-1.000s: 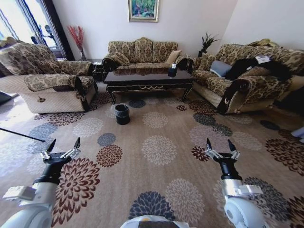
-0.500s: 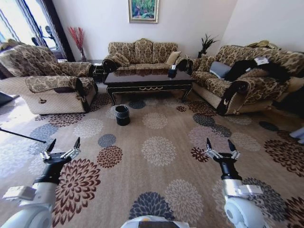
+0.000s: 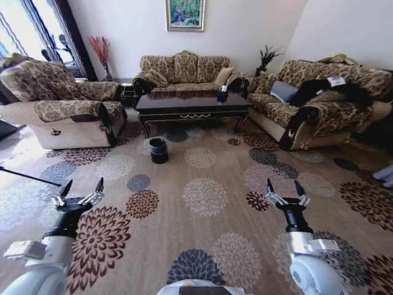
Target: Move to the front of the table and pick up the trash from the floor, then place it into the trash bin.
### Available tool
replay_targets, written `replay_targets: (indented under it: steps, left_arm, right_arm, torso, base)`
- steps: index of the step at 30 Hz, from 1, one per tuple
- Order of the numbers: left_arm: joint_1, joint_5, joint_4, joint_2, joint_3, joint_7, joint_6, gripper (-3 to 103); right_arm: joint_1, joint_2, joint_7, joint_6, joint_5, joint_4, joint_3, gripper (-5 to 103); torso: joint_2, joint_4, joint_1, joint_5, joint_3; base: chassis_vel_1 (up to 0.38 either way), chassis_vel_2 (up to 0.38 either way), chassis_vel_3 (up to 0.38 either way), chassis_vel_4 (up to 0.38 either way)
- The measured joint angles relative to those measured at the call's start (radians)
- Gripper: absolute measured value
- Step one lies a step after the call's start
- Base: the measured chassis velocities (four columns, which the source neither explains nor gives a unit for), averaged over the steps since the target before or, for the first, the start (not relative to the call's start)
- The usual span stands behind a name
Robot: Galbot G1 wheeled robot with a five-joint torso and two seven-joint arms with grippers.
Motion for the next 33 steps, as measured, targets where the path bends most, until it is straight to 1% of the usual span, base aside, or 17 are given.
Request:
replay_targets:
  steps: [9, 14, 18, 24, 33]
  left_arm:
    - [0.0, 0.0, 0.0, 0.0, 0.0, 0.0, 0.0, 100]
    - [0.0, 0.0, 0.0, 0.0, 0.0, 0.0, 0.0, 100]
    - [0.0, 0.0, 0.0, 0.0, 0.0, 0.0, 0.0, 100]
    - [0.0, 0.0, 0.0, 0.0, 0.0, 0.0, 0.0, 100]
    - [0.0, 0.0, 0.0, 0.0, 0.0, 0.0, 0.0, 100]
  right_arm:
    - [0.0, 0.0, 0.0, 0.0, 0.0, 0.0, 0.0, 100]
    - [0.0, 0.0, 0.0, 0.0, 0.0, 0.0, 0.0, 100]
    - [0.0, 0.0, 0.0, 0.0, 0.0, 0.0, 0.0, 100]
    - [0.0, 0.0, 0.0, 0.0, 0.0, 0.0, 0.0, 100]
    - [0.0, 0.0, 0.0, 0.0, 0.0, 0.0, 0.0, 100]
  torso:
    - [0.04, 0.0, 0.017, 0.0, 0.023]
    - [0.056, 0.0, 0.024, 0.0, 0.032]
    - [0.08, 0.0, 0.033, 0.0, 0.046]
    - [0.1, 0.0, 0.042, 0.0, 0.058]
    - [0.144, 0.0, 0.06, 0.0, 0.084]
  base:
    - [0.0, 0.0, 0.0, 0.0]
    - [0.0, 0.0, 0.0, 0.0]
    - [0.0, 0.0, 0.0, 0.0]
    - [0.0, 0.0, 0.0, 0.0]
    - [0.0, 0.0, 0.0, 0.0]
